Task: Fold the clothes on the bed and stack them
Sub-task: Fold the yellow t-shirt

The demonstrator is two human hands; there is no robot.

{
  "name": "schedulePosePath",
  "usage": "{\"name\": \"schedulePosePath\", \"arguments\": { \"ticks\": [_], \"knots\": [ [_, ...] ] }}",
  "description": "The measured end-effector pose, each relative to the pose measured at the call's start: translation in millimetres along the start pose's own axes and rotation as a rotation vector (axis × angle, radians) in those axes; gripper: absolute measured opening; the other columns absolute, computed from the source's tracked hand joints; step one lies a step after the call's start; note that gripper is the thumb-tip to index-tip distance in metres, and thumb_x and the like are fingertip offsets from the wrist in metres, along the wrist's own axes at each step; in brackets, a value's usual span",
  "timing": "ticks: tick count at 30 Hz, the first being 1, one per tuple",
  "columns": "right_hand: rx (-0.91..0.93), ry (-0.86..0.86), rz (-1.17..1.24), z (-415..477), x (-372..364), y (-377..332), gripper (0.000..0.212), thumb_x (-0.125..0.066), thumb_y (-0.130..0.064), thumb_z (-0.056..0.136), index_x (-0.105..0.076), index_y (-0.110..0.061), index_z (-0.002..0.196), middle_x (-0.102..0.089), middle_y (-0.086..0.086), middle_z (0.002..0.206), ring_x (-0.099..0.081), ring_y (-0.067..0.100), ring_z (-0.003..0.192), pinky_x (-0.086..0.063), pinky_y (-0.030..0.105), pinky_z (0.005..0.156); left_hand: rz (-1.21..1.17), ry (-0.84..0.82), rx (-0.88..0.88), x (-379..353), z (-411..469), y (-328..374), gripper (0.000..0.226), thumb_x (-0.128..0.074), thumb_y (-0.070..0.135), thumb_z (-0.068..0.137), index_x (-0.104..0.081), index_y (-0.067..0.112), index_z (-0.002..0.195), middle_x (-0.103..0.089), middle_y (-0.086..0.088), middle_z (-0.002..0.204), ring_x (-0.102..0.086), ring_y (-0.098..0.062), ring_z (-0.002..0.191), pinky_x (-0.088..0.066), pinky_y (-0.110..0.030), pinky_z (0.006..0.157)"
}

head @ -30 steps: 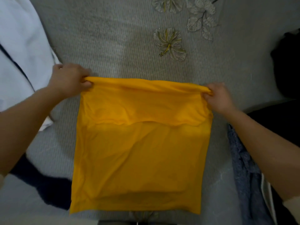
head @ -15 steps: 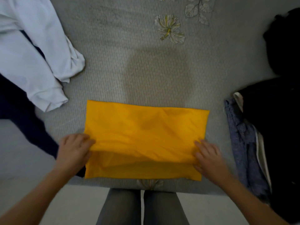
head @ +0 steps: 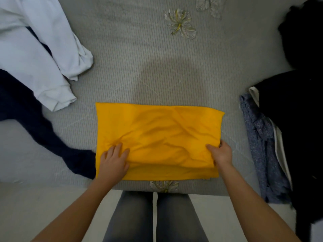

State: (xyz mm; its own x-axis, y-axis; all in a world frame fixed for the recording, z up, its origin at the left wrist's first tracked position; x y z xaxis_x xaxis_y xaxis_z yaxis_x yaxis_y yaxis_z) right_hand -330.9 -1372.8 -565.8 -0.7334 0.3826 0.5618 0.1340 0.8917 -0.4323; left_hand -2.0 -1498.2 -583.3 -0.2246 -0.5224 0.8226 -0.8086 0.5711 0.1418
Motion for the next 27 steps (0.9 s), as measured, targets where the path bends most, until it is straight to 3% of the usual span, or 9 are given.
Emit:
{"name": "schedulePosePath", "arguments": {
  "ticks": [4,7,9,12,14,16,19,23,27],
  "knots": [
    [0.248,0.108,0.015,-38,16,-40,0.063,-0.067,-0.017,0.079,-0.039,-0.009,0.135,-0.053,0.011,0.118,-0.052,0.028,0.109,-0.041,0.033,0.087,0.027,-0.097,0.013,-6,0,1,0.048,-0.036,0.041,0.070,-0.069,0.014,0.094,-0.067,-0.020,0.102,-0.067,-0.040,0.085,-0.054,-0.050,0.061],
    [0.563,0.137,-0.173,-99,-6,-91,0.071,-0.063,-0.026,0.072,-0.038,-0.015,0.137,-0.052,0.004,0.116,-0.050,0.025,0.109,-0.039,0.038,0.094,-0.220,-0.098,0.066,-4,1,-4,0.063,-0.030,0.051,0.071,-0.067,0.016,0.109,-0.056,-0.015,0.129,-0.054,-0.039,0.115,-0.046,-0.053,0.087],
    [0.867,0.155,-0.373,-143,-44,-122,0.068,-0.068,-0.020,0.070,-0.043,-0.010,0.132,-0.062,0.007,0.103,-0.060,0.026,0.091,-0.045,0.036,0.079,-0.548,-0.084,0.209,2,0,-13,0.059,-0.035,0.052,0.078,-0.059,0.018,0.121,-0.042,-0.007,0.143,-0.037,-0.029,0.131,-0.032,-0.041,0.104],
    [1.145,-0.189,-0.645,-192,-126,-142,0.077,-0.067,-0.020,0.077,-0.026,-0.019,0.143,-0.060,0.011,0.112,-0.063,0.027,0.085,-0.054,0.036,0.061,-1.395,-0.040,0.480,15,-2,-22,0.030,-0.043,0.025,0.097,-0.057,0.012,0.120,-0.056,-0.007,0.126,-0.052,-0.019,0.112,-0.040,-0.031,0.091],
    [0.989,-0.568,-0.770,-202,-168,-128,0.081,-0.057,-0.024,0.088,-0.003,-0.030,0.148,-0.022,0.012,0.152,-0.048,0.035,0.119,-0.049,0.044,0.086,-1.888,-0.038,0.540,19,-7,-28,0.036,-0.033,0.033,0.099,-0.056,0.015,0.120,-0.066,-0.003,0.113,-0.060,-0.016,0.101,-0.046,-0.032,0.085],
    [0.864,-0.708,-0.812,-206,-181,-113,0.075,-0.050,-0.030,0.093,0.001,-0.032,0.148,0.007,0.007,0.157,-0.032,0.034,0.134,-0.041,0.043,0.096,-2.135,-0.029,0.605,9,-14,-44,0.050,-0.024,0.049,0.097,-0.056,0.017,0.118,-0.070,-0.004,0.106,-0.061,-0.020,0.101,-0.046,-0.037,0.084],
    [0.793,-0.581,-0.690,-184,-167,-95,0.062,-0.044,-0.031,0.096,-0.011,-0.026,0.148,0.001,0.004,0.158,-0.026,0.027,0.138,-0.034,0.036,0.103,-2.046,-0.028,0.670,-10,-24,-62,0.053,-0.038,0.055,0.091,-0.050,0.021,0.129,-0.063,-0.008,0.117,-0.060,-0.023,0.103,-0.047,-0.044,0.089],
    [0.749,-0.409,-0.808,-136,-149,-61,0.064,-0.048,-0.031,0.093,-0.018,-0.018,0.147,-0.009,0.008,0.156,-0.015,0.027,0.141,-0.017,0.036,0.113,-1.754,-0.011,0.592,-13,-22,-55,0.079,-0.066,0.036,0.077,-0.025,0.026,0.144,-0.047,0.000,0.136,-0.051,-0.026,0.119,-0.043,-0.050,0.100],
    [0.455,-0.451,-0.469,-106,-153,-31,0.082,-0.063,-0.030,0.086,-0.010,-0.018,0.148,-0.022,0.005,0.151,-0.024,0.023,0.139,-0.026,0.038,0.112,-1.584,0.167,0.702,-6,-18,-52,0.074,-0.062,0.011,0.087,-0.020,0.021,0.146,-0.041,-0.008,0.140,-0.044,-0.029,0.123,-0.041,-0.042,0.097]
  ]
}}
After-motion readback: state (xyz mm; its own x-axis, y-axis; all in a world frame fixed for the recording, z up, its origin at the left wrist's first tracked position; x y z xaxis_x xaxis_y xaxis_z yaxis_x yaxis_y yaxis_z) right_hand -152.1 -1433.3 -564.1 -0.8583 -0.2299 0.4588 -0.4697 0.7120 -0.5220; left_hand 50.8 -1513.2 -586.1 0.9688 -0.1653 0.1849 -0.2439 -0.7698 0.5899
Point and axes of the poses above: each hand's wrist, its own z-axis towards the middle knuckle, its own x-axis out of the back of the hand, y = z × x, the point moved 6 cm from there along z, towards the middle knuckle
